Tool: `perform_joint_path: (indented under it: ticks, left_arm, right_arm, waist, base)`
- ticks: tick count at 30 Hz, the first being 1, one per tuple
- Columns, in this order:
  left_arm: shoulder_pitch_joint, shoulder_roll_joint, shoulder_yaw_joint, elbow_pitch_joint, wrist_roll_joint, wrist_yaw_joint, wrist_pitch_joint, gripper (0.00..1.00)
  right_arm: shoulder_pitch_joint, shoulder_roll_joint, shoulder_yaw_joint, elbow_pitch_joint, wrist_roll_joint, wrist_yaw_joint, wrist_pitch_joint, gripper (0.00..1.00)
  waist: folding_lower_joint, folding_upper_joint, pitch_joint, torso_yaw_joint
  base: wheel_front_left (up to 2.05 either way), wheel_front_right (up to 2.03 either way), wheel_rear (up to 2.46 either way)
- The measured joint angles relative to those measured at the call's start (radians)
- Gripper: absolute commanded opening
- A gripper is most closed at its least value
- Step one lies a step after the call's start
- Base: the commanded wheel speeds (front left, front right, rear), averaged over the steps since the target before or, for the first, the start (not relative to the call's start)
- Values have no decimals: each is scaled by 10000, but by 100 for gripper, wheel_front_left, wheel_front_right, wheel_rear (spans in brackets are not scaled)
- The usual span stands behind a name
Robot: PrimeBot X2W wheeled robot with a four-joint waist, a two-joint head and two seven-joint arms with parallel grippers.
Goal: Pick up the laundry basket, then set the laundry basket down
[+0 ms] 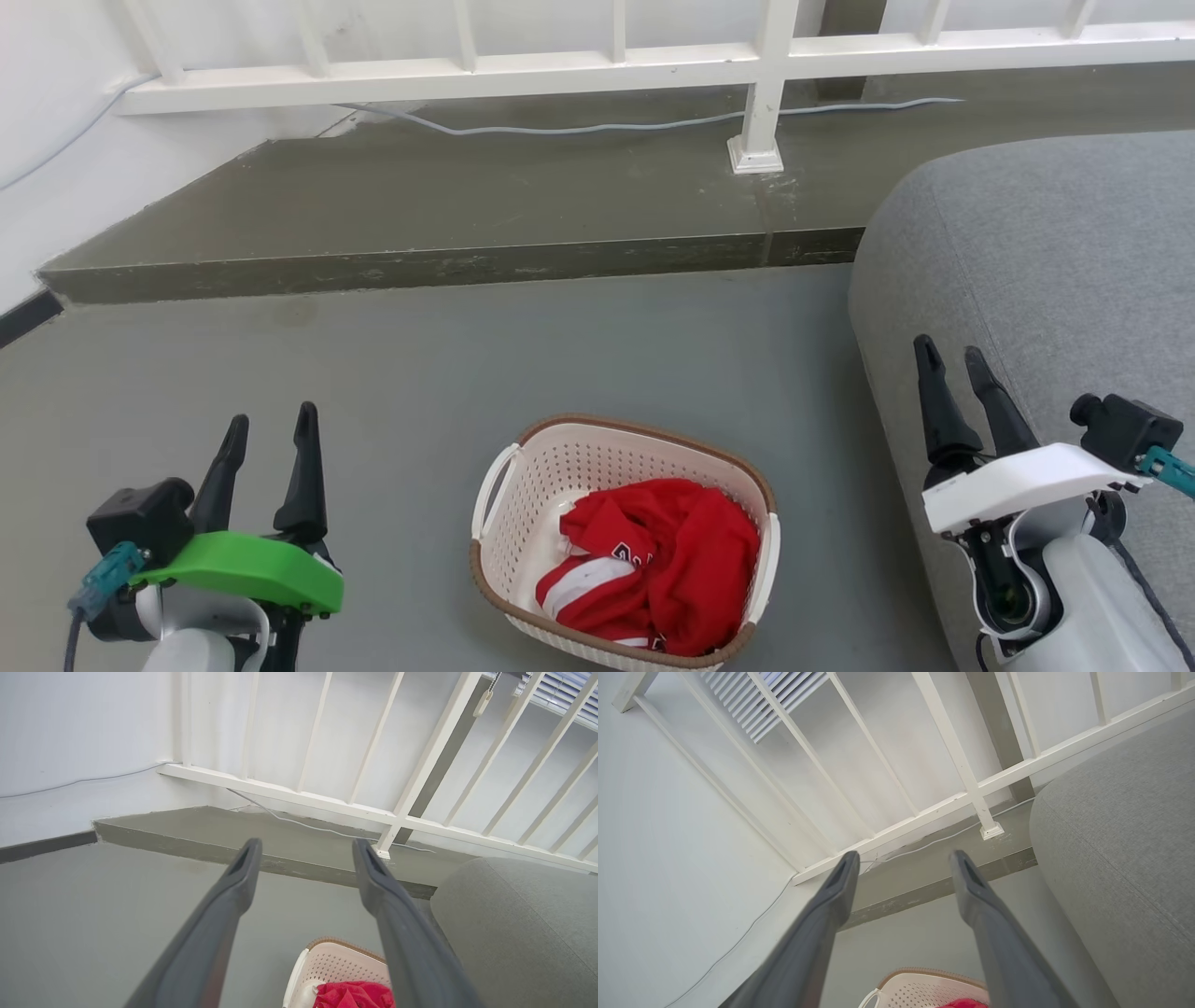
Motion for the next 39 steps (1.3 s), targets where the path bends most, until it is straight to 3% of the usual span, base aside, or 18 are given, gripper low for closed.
perform_joint_path:
  ticks: [16, 39]
  left_arm:
    - [21, -58, -65, -209, 2123, -25, -541, 100]
    - [244, -280, 257, -337, 2167, -284, -548, 100]
  right_arm:
    - [-189, 42, 169, 63, -1944, 0, -539, 100]
    - [-243, 257, 63, 125, -2245, 75, -541, 100]
  waist:
    - [0, 0, -7, -31]
    - [0, 0, 327, -260]
  base:
    - [0, 0, 0]
    - [0, 0, 0]
